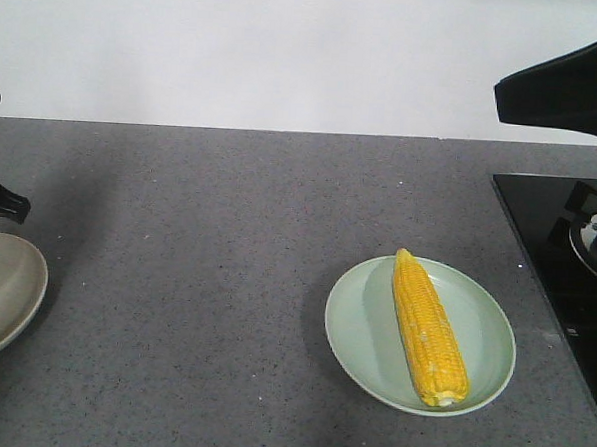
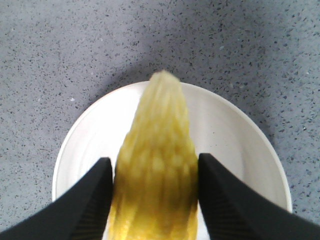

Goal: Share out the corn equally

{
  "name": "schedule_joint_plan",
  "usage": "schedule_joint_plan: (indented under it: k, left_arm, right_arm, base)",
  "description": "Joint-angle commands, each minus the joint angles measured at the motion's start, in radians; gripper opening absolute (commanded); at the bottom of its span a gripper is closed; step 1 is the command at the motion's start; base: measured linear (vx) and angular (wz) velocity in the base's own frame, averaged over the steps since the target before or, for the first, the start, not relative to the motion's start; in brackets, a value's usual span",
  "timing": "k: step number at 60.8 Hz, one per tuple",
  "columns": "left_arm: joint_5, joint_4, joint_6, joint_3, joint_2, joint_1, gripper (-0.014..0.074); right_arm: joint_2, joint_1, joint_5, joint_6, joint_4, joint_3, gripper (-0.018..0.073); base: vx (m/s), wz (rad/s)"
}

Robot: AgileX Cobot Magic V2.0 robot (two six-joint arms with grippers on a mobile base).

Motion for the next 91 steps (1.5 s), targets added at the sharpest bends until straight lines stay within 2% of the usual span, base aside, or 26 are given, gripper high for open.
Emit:
schedule_joint_plan:
  k: [1,31,38,43,55,64,71,77,91]
  left_arm:
    - [-0.021,0.009,-0.014,-0.022,-0.037,0.005,0.0418]
    - [0.003,0.010,-0.014,-0.022,-0.037,0.005,0.0421]
    - [0.017,0.008,-0.014,-0.022,-0.040,0.005,0.0409]
    - [0.022,-0.015,-0.013,-0.022,-0.044,0.005,0.0371]
    - [0.014,-0.141,0.044,-0.022,-0.098,0.003,0.0179]
    - [-0.022,-0.263,0.121,-0.022,-0.194,0.003,-0.0002]
    - [-0.073,-0.364,0.170,-0.022,-0.293,0.003,-0.0008]
    - [-0.121,-0.441,0.215,-0.022,-0.383,0.003,-0.0008]
    - [-0.152,-0.554,0.336,-0.014,-0.567,0.003,-0.0008]
  right_arm:
    - [-0.017,-0.005,0.027,0.001,0.046,-0.026,-0.0004]
    - [-0.017,-0.005,0.026,0.009,0.041,-0.026,-0.0004]
    - [-0.020,-0.005,-0.013,0.009,0.034,-0.026,-0.0004]
    - [-0.024,-0.005,-0.103,0.009,0.021,-0.026,-0.0004]
    - [-0.043,-0.005,-0.326,0.012,-0.045,-0.026,-0.0004]
    - [-0.049,-0.005,-0.379,0.044,-0.133,-0.026,-0.0004]
    - [-0.061,-0.005,-0.379,0.102,-0.217,-0.018,-0.0004]
    - [-0.101,-0.005,-0.420,0.110,-0.263,0.035,-0.0004]
    - [-0.276,-0.005,-0.579,0.109,-0.287,0.337,-0.0004]
  base:
    - [0.00,0.00]
    - [0.00,0.00]
    - [0.00,0.00]
    - [0.00,0.00]
    - [0.00,0.00]
    - [0.00,0.00]
    - [0.00,0.00]
    - [0.00,0.00]
    - [0.00,0.00]
